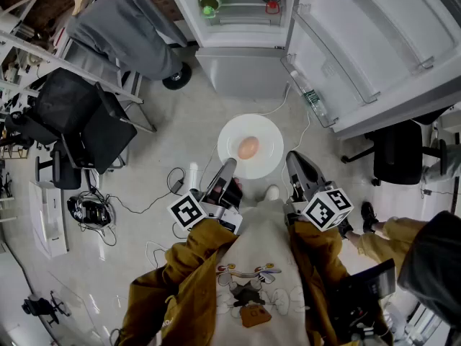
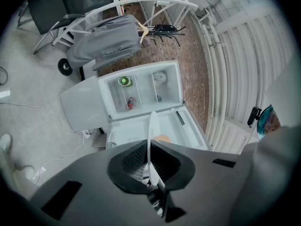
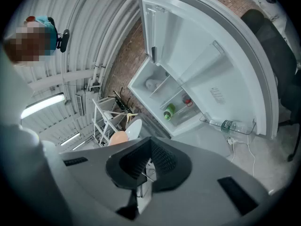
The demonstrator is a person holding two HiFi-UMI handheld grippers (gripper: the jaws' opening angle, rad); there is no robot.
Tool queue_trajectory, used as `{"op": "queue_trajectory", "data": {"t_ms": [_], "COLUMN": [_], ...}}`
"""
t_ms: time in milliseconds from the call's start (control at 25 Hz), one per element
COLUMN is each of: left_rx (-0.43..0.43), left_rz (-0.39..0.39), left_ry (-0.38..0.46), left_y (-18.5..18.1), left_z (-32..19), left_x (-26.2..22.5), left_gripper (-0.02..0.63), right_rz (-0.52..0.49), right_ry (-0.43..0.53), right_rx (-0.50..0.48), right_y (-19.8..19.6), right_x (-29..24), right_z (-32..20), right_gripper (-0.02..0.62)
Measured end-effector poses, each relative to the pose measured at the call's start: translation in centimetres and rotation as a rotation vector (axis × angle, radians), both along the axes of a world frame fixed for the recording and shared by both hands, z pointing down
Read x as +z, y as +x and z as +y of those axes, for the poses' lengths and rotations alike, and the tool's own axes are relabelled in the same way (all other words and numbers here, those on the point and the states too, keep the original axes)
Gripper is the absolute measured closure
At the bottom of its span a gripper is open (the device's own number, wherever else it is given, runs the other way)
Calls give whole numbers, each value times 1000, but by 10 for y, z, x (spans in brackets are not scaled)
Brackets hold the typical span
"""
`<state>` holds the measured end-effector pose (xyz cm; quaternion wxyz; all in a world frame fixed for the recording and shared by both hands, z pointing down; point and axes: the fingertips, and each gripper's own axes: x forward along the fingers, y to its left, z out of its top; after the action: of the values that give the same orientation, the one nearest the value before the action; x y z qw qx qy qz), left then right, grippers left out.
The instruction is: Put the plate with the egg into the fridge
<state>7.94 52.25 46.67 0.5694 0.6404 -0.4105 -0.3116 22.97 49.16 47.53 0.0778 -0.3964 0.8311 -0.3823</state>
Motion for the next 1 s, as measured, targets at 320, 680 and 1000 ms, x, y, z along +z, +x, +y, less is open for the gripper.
{"op": "queue_trajectory", "data": {"t_ms": [320, 680, 1000], "left_rx": [-20, -50, -118], "left_rz": [-7, 5, 17], "left_ry": [28, -10, -42], "left_y": [0, 21, 20], "left_z": [-3, 0, -8], "left_x": [-4, 7, 24], "left_gripper": [591, 591, 591], "right_rz": [29, -111, -45], "right_ry": [62, 56, 28], "right_rx": [-65, -111, -121], "right_y": [-9, 15, 36], "right_x": [-8, -9, 15], "right_z": [-1, 9, -10], "right_gripper": [589, 589, 589]}}
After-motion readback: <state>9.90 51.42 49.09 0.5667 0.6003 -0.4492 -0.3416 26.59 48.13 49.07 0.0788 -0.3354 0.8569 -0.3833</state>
